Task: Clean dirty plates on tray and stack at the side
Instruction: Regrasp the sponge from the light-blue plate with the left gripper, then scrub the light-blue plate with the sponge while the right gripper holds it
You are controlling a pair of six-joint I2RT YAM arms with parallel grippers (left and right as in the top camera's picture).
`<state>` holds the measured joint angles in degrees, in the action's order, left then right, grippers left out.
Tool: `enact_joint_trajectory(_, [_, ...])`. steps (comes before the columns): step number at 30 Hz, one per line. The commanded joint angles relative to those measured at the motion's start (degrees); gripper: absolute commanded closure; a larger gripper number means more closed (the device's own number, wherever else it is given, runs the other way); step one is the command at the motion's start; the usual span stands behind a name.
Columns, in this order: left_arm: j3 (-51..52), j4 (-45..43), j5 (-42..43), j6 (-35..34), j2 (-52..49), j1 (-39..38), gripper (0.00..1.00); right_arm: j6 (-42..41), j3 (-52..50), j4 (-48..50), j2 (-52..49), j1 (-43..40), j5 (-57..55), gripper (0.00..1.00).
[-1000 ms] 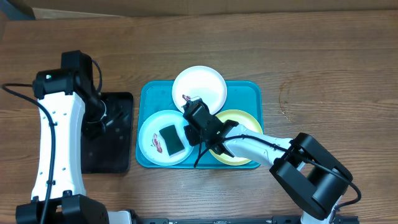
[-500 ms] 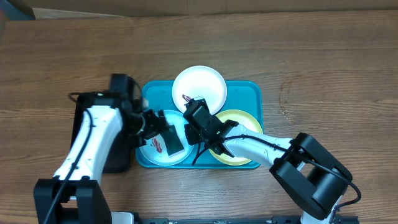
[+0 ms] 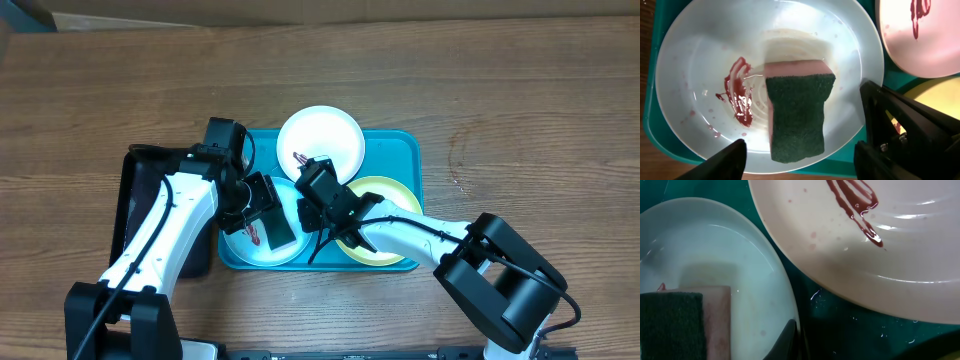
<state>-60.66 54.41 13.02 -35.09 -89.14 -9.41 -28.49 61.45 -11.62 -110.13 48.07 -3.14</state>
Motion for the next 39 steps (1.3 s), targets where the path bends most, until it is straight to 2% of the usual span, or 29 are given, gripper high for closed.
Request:
enact_joint_trajectory(1, [0.52,-0.11,-0.94,-1.66,-1.14,-0.63,0.28,-0.28,0.46,0.33,-0.37,-0.31,-0.24,0.96])
enact_joint_trajectory(17, [0.52,-1.31,-1.14,-0.83,-11.06,-3.69,0.3,-0.26,0.46,0.39,-0.37,-0.31,-0.24,0.96])
enact_joint_trajectory(22, [0.52,-2.75,-0.46,-0.63,-11.65,-3.72,0.35,-0.24,0.46,0.44,-0.37,-0.33,-0.26,0.96])
enact_joint_trajectory(25, [0.52,-3.13,-0.52,-0.63,-11.85,-3.76,0.45,-0.24,0.46,0.42,-0.37,-0.33,-0.26,0.96])
enact_joint_trajectory(32, [0.52,-3.76,-1.4,-0.98,-12.13,-3.76,0.93,-0.26,0.46,0.39,-0.37,-0.55,-0.24,0.96])
enact_joint_trajectory(33, [0.52,-3.74,-2.14,-1.18,-12.13,-3.76,0.96,-0.24,0.46,0.39,-0.37,-0.61,-0.26,0.96])
enact_joint_trajectory(39, [0.94,-3.69,-9.51,-1.11,-12.22,-3.8,0.96,-0.28,0.46,-0.24,-0.37,-1.4,-0.22,0.96])
